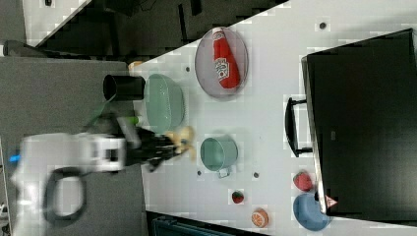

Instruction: Pick banana from table and place on oven.

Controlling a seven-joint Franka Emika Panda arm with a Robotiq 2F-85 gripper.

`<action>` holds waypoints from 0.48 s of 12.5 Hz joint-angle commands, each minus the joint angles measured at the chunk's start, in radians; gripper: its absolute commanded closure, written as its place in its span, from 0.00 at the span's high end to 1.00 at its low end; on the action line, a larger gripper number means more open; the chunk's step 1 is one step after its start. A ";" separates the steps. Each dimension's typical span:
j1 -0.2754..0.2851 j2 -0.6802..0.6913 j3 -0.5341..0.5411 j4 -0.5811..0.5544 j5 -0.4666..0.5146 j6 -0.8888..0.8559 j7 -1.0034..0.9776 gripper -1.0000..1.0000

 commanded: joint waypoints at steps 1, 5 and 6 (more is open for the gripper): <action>-0.007 -0.033 -0.024 0.148 -0.015 -0.125 0.015 0.19; -0.024 0.016 -0.135 0.233 -0.017 -0.156 -0.017 0.19; -0.027 0.032 -0.183 0.238 -0.017 -0.154 -0.067 0.19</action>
